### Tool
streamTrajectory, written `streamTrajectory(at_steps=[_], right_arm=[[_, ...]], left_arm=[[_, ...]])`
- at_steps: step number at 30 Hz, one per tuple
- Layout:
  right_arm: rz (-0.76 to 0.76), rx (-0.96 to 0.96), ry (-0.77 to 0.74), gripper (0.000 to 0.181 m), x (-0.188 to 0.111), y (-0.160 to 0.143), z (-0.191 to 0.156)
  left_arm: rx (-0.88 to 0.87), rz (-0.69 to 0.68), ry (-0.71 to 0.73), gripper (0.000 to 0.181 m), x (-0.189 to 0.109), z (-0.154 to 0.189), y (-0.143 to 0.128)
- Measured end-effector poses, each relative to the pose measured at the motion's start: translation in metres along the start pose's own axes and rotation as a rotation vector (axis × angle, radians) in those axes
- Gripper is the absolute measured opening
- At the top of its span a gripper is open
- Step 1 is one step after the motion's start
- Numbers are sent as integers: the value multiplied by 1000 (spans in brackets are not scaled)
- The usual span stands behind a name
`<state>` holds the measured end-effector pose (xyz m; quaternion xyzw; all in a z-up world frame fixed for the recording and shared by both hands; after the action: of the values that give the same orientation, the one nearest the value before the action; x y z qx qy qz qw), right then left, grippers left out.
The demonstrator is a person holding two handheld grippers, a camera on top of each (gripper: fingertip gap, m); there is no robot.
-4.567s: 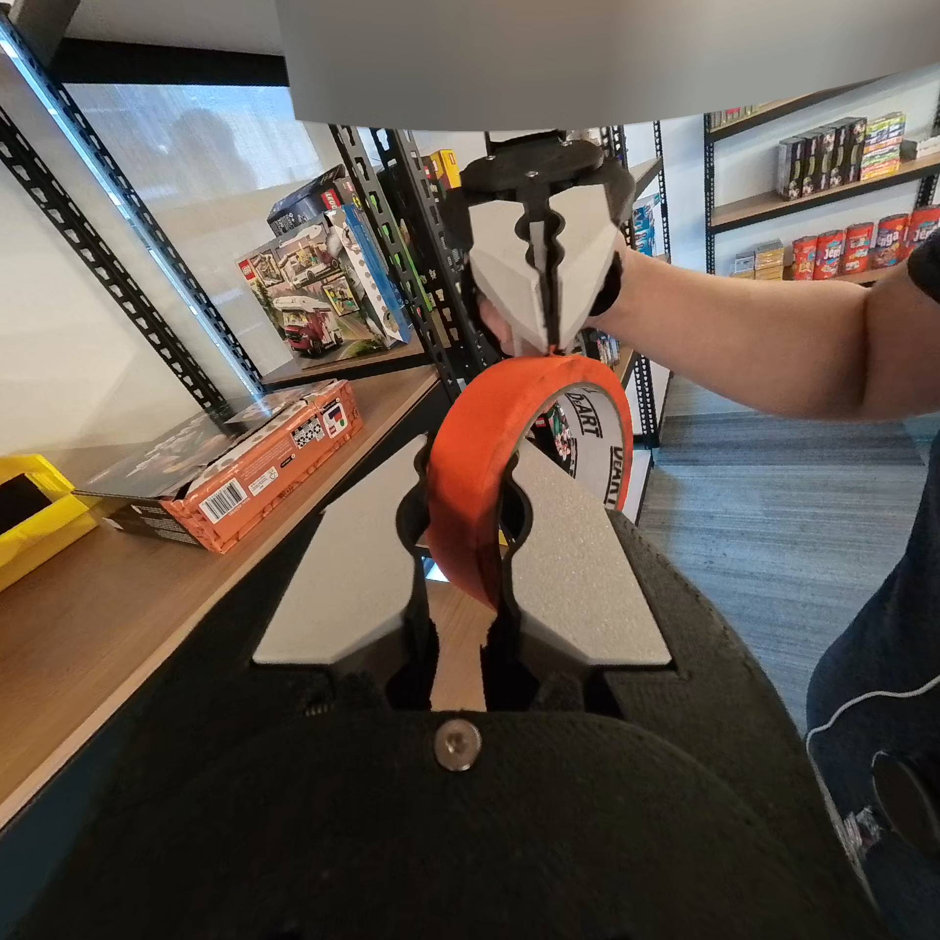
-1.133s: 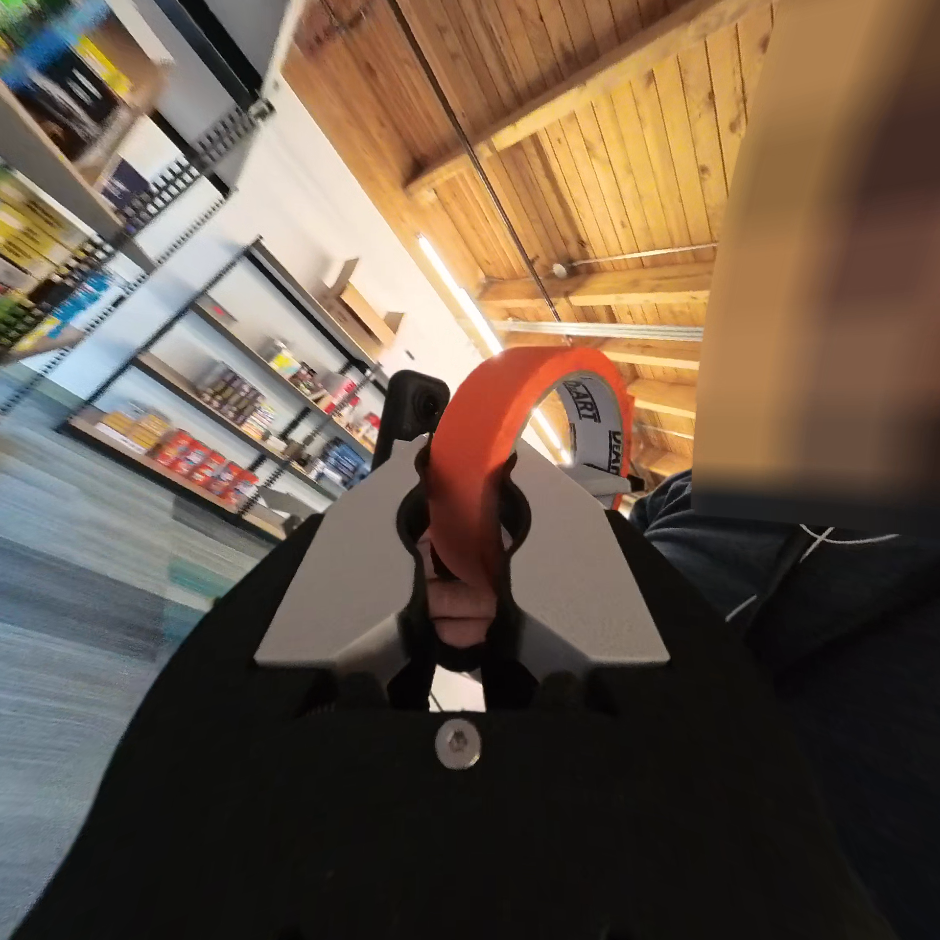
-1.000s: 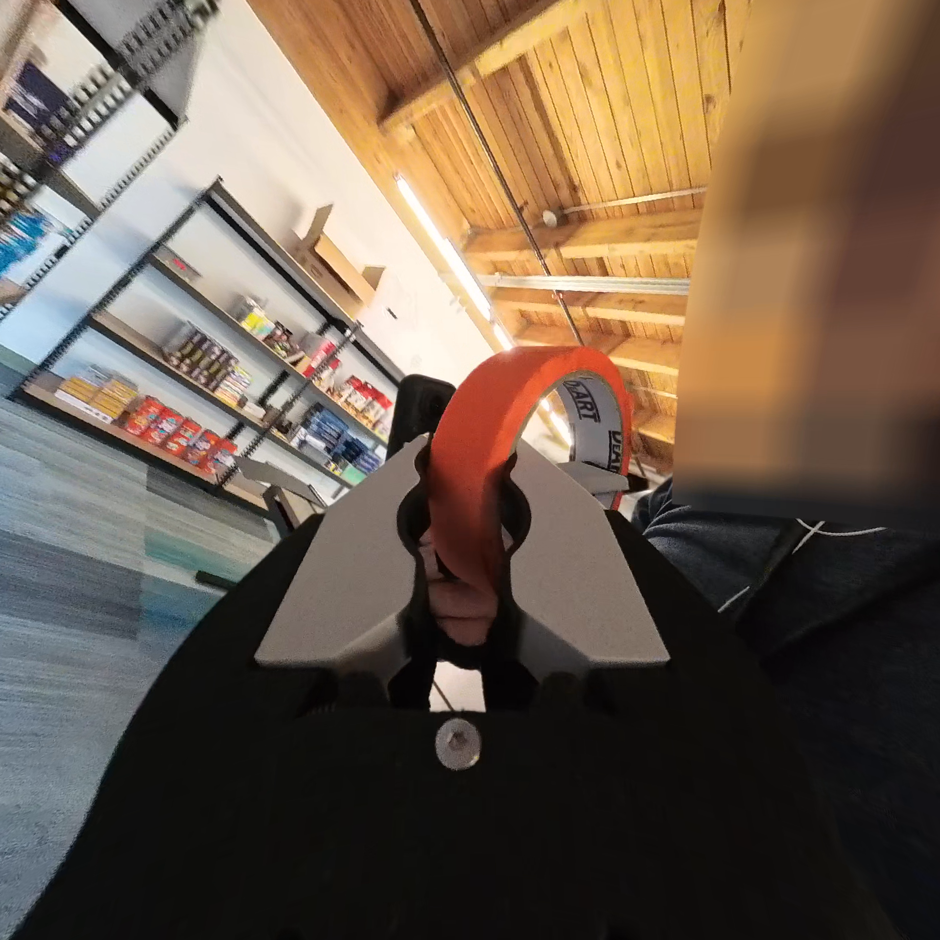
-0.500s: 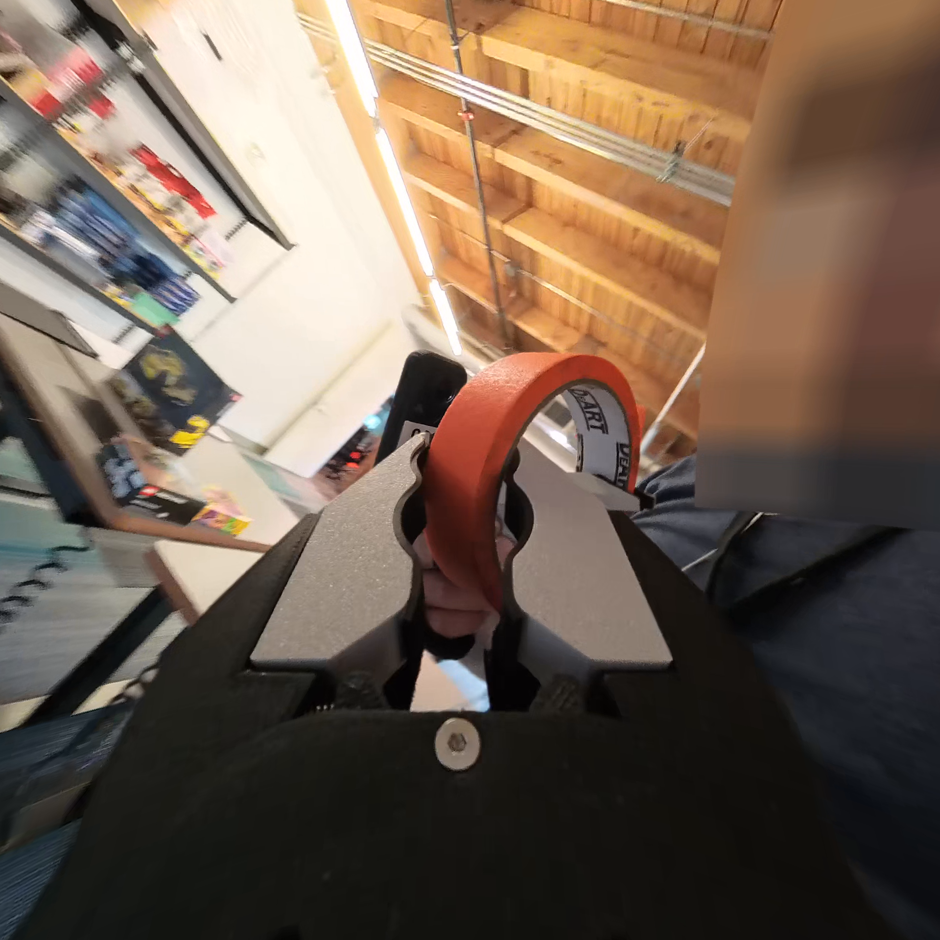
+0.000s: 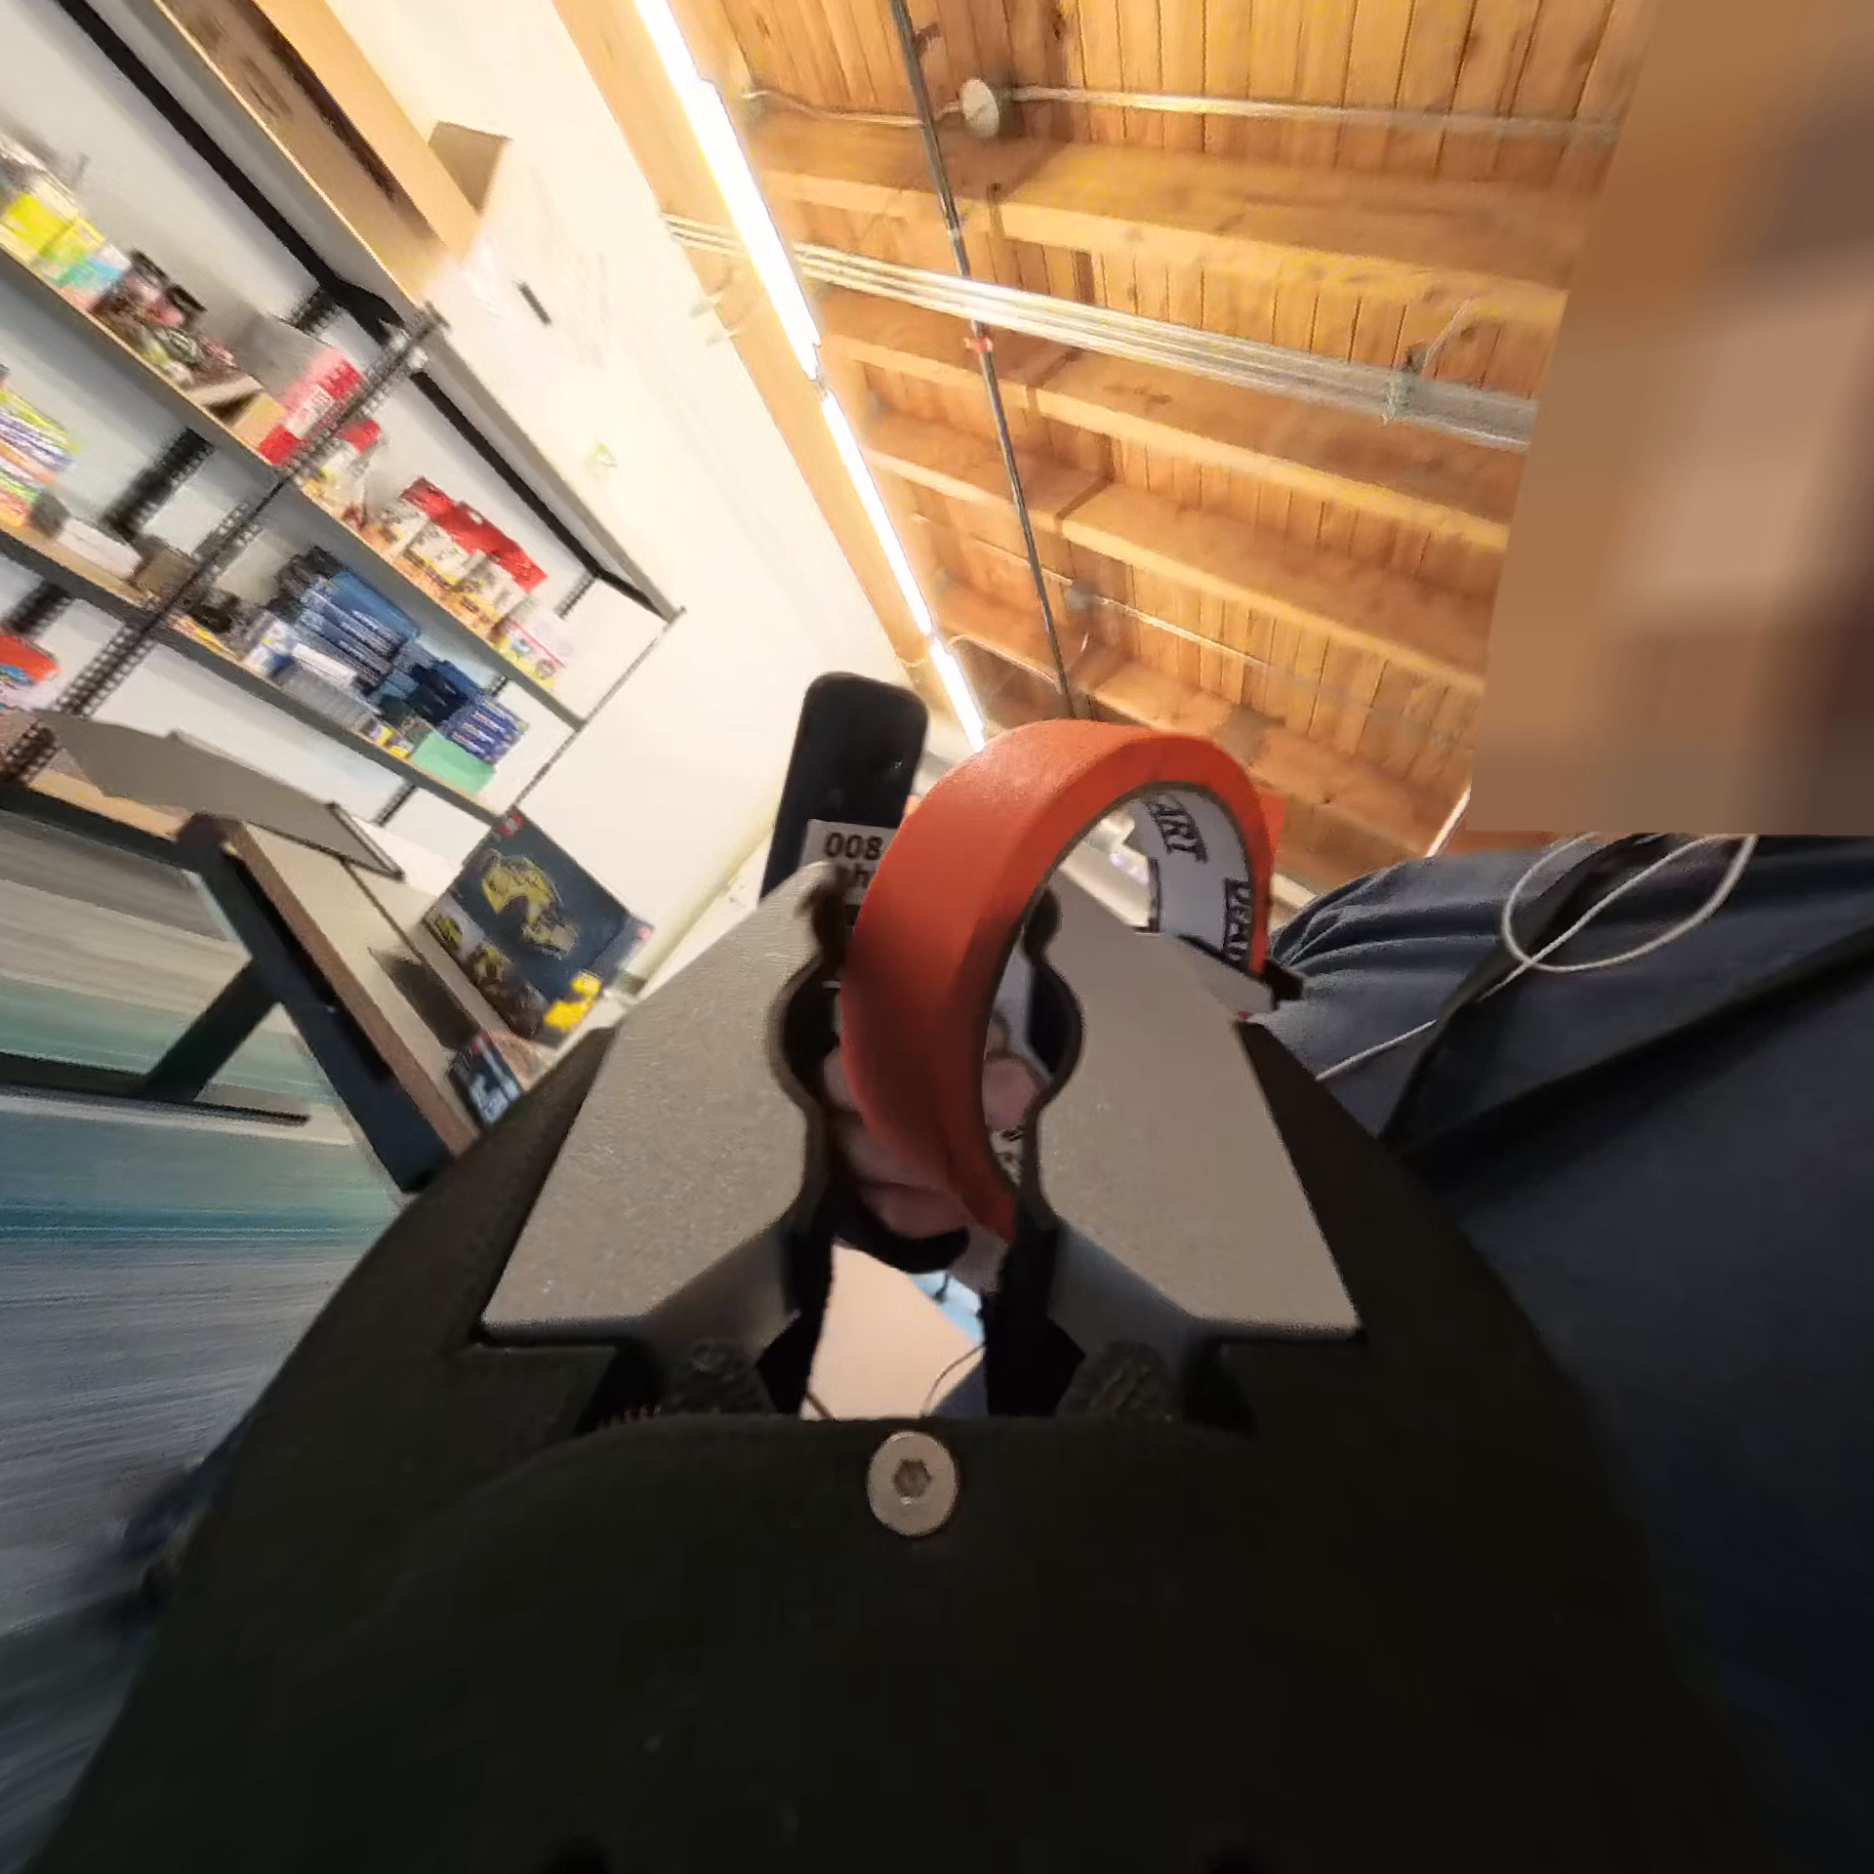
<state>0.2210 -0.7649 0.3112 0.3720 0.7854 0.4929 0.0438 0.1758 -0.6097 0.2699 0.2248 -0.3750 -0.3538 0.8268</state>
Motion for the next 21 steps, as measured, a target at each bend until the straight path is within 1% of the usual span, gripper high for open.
streamTrajectory(at_steps=[2,4,6,7,8,9,11,14,17,19,21], right_arm=[[-6,-6,56,8,-4,24,23],[1,-7,97,8,-9,46,48],[-7,17,131,8,-13,64,73],[-14,24,150,8,-16,73,84],[-21,34,176,8,-20,82,95],[-25,48,212,8,-25,90,105],[-35,81,263,8,-41,107,127],[-63,111,331,8,-72,131,163],[-66,172,446,8,-104,155,198],[-82,234,508,8,-123,176,218],[-112,281,588,8,-138,198,230]], left_arm=[[-27,-25,-45,44,-1,-18,30],[-29,-104,-64,52,0,-36,55],[-43,-179,-76,53,6,-52,75],[-55,-190,-107,53,10,-58,84],[-62,-185,-143,47,13,-64,93],[-59,-177,-161,38,16,-73,101],[-32,-145,-144,24,21,-94,114],[9,-70,-61,21,31,-129,129],[29,10,39,20,46,-160,143],[33,73,107,19,58,-176,154],[54,131,160,19,74,-186,163]])
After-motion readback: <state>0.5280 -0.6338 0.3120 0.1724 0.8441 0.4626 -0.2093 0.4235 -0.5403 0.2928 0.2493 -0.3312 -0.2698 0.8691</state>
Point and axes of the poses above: each gripper's, where its closed fingertips meet, x out along the fingers, y out of its top, z = x × y across the jaws, the point moved 10 cm from there along -x, back along the fingers, and after that the axes turned 4 degrees about -z, right-handed, at the moved point
